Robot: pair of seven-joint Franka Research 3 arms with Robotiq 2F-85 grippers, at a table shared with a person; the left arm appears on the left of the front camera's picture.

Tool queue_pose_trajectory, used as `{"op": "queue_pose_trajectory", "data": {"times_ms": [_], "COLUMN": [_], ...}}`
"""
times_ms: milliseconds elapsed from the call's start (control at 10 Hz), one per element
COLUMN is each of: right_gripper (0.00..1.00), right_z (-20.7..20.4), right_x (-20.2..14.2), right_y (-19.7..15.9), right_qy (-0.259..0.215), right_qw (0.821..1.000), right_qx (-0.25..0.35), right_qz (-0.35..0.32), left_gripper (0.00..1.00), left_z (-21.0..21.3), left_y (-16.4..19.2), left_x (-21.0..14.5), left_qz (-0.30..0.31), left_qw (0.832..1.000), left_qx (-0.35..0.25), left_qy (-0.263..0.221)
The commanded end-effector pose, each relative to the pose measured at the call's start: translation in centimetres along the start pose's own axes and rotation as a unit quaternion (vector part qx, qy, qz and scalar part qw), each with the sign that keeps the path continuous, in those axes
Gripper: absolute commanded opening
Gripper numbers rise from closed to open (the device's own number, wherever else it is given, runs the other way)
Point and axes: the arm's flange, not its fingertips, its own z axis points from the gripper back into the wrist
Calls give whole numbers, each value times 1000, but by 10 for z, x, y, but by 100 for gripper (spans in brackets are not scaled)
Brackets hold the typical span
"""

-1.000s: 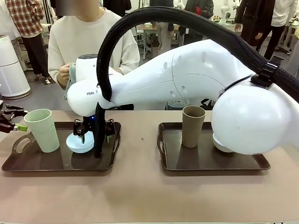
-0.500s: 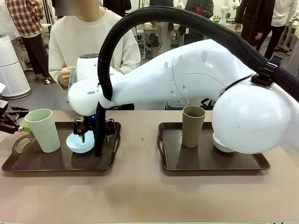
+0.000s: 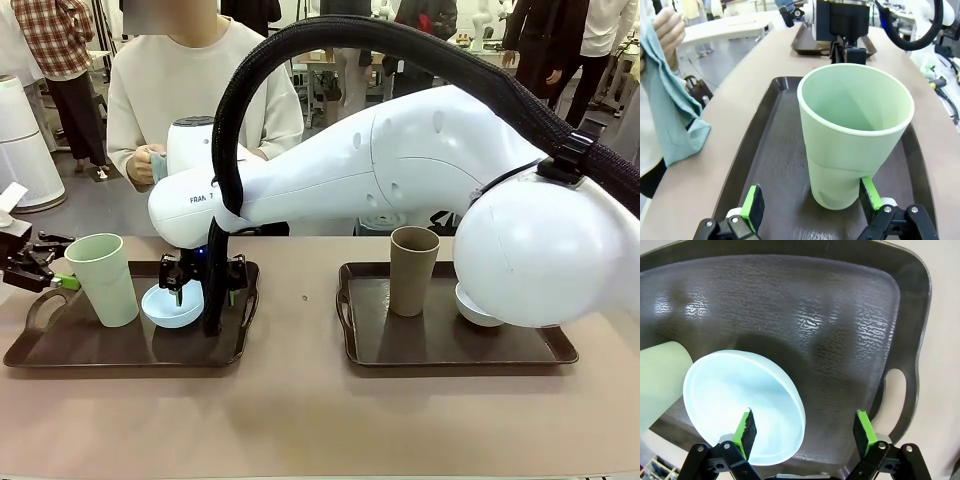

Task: Set up a tray with a mat and arrange the tableware.
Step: Pick up the Picnic Bowl and Reusable plastic cup from the Handle tray in front of the human's position and hold them in the air.

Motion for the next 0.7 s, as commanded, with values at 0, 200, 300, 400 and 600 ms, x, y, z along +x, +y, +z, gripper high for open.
{"op": "queue_pose_trajectory", "data": {"times_ms": [0, 200, 300, 400, 600], "right_gripper": [100, 100, 100, 100, 100], "right_z": [-3, -4, -4, -3, -3], "right_x": [-1, -1, -1, -1, -1], "right_y": [-4, -4, -3, -3, -3], "right_qy": [9, 9, 9, 9, 10], "right_qw": [1000, 1000, 1000, 1000, 1000], "right_qx": [17, 18, 18, 17, 16], "right_qz": [7, 5, 4, 3, 1], "left_gripper": [100, 100, 100, 100, 100], "left_z": [-6, -12, -15, -19, -28], "left_y": [-8, -12, -13, -14, -17], "left_x": [-1, 1, 3, 5, 6], "left_qz": [-12, -16, -18, -19, -19], "left_qw": [999, 999, 999, 999, 998], "left_qx": [-33, -36, -37, -43, -59], "left_qy": [11, 10, 9, 7, -1]}}
